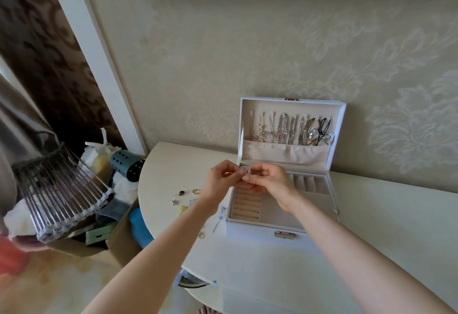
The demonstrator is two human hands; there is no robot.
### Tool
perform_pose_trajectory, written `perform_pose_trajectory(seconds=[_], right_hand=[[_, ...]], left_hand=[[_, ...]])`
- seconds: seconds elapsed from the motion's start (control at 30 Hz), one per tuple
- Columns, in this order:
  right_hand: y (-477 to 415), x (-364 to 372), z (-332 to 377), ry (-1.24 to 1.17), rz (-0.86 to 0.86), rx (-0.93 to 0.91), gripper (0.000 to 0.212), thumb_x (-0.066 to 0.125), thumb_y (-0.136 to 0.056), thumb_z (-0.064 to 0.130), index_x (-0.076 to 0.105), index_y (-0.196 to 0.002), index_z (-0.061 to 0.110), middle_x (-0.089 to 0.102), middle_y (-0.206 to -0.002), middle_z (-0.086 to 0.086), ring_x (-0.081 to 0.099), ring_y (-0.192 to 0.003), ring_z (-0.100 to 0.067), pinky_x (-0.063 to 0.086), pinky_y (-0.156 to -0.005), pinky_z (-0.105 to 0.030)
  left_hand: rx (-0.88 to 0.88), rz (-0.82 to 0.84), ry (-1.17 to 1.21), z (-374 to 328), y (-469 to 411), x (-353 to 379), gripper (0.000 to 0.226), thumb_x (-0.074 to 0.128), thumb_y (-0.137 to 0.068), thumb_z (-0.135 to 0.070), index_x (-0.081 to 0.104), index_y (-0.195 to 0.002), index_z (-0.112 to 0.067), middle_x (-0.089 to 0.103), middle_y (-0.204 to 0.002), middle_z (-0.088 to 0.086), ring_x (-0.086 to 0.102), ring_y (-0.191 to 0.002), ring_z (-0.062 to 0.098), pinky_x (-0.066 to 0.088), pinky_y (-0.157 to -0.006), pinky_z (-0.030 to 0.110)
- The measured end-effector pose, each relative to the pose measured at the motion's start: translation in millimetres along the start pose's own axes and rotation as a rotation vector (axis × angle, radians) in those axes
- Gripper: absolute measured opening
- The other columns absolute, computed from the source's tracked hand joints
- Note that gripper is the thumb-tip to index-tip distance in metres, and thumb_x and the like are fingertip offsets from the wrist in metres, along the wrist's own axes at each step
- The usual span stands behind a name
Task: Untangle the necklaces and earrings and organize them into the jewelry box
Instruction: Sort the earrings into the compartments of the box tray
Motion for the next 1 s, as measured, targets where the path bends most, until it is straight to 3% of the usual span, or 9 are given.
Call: perform_pose_trajectory(seconds=[0.1,0.23,0.4,0.47,0.57,0.67,0.77,0.9,1.0], right_hand=[[-1.5,-7.9,0.8,-0.001,-0.094,-0.031,0.025,0.07,-0.076,-0.006,0.062,-0.1,-0.004,0.067,-0.074,-0.01,0.063,-0.055,-0.011,0.053,-0.052,-0.021],[-1.8,-9.8,8.6,0.106,-0.119,-0.11,0.013,0.069,-0.079,-0.003,0.064,-0.088,0.004,0.065,-0.072,-0.011,0.062,-0.059,-0.016,0.054,-0.055,-0.021],[-8.4,-13.3,13.8,0.648,-0.204,-0.347,0.009,0.068,-0.08,0.003,0.063,-0.081,0.01,0.061,-0.072,-0.004,0.054,-0.061,-0.009,0.048,-0.06,-0.022],[-8.2,-7.8,11.5,0.922,-0.178,-0.468,0.006,0.065,-0.082,0.006,0.063,-0.088,0.006,0.061,-0.086,-0.002,0.056,-0.07,-0.011,0.048,-0.066,-0.025],[-7.1,3.1,8.0,1.162,-0.146,-0.544,0.01,0.06,-0.087,0.009,0.059,-0.096,0.006,0.062,-0.099,-0.006,0.061,-0.083,-0.021,0.047,-0.067,-0.031],[-7.1,13.0,7.1,1.301,-0.118,-0.54,0.012,0.058,-0.087,0.008,0.056,-0.097,0.003,0.061,-0.098,-0.012,0.061,-0.085,-0.03,0.039,-0.06,-0.031],[-6.4,17.2,2.8,1.413,-0.072,-0.52,0.013,0.055,-0.088,0.004,0.055,-0.101,0.001,0.06,-0.101,-0.013,0.061,-0.087,-0.032,0.041,-0.059,-0.034],[-8.9,16.5,-1.0,1.432,-0.044,-0.487,0.015,0.048,-0.088,-0.001,0.059,-0.096,0.002,0.058,-0.101,-0.01,0.06,-0.085,-0.03,0.036,-0.057,-0.031],[-8.9,17.3,-2.0,1.41,-0.021,-0.443,0.02,0.047,-0.089,0.003,0.064,-0.099,0.005,0.057,-0.102,-0.006,0.061,-0.088,-0.027,0.043,-0.063,-0.032]], left_hand=[[-0.033,0.002,0.085,4.5,-0.7,3.2,0.011,0.068,-0.083,-0.009,0.06,-0.08,-0.003,0.065,-0.072,0.005,0.067,-0.069,0.013,0.054,-0.071,0.021],[0.025,-0.003,-0.174,1.6,-4.2,1.0,0.008,0.068,-0.083,-0.014,0.064,-0.076,-0.013,0.062,-0.069,-0.004,0.055,-0.065,0.006,0.045,-0.064,0.014],[0.178,-0.188,-0.47,-2.5,-6.4,-26.6,0.002,0.067,-0.084,-0.013,0.067,-0.083,-0.015,0.066,-0.086,-0.003,0.055,-0.071,0.005,0.04,-0.064,0.01],[0.208,-0.342,-0.54,1.6,0.0,-50.3,0.003,0.064,-0.086,-0.012,0.064,-0.086,-0.015,0.062,-0.09,-0.002,0.055,-0.078,0.01,0.039,-0.065,0.012],[0.173,-0.381,-0.685,20.4,11.7,-78.3,0.01,0.065,-0.085,-0.013,0.063,-0.095,-0.014,0.054,-0.094,-0.004,0.05,-0.09,0.014,0.039,-0.075,0.02],[0.088,-0.373,-0.769,41.2,23.0,-100.8,0.012,0.067,-0.083,-0.013,0.063,-0.094,-0.016,0.054,-0.091,-0.003,0.05,-0.092,0.017,0.044,-0.079,0.03],[0.03,-0.365,-0.823,52.0,32.7,-111.9,0.01,0.067,-0.084,-0.015,0.063,-0.093,-0.019,0.055,-0.09,-0.004,0.048,-0.091,0.017,0.042,-0.077,0.03],[0.022,-0.331,-0.886,58.4,38.6,-114.4,0.008,0.066,-0.084,-0.016,0.063,-0.09,-0.021,0.057,-0.09,-0.006,0.048,-0.088,0.017,0.041,-0.077,0.033],[0.011,-0.312,-0.923,60.9,41.0,-114.5,0.006,0.066,-0.085,-0.02,0.063,-0.09,-0.021,0.058,-0.09,-0.006,0.048,-0.088,0.016,0.04,-0.077,0.034]])
Point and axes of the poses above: each hand's wrist, its own y-axis away from the middle knuckle, its own x-axis out of the palm, z = x × y, the point moved 6 cm from there along -y, towards the middle knuckle
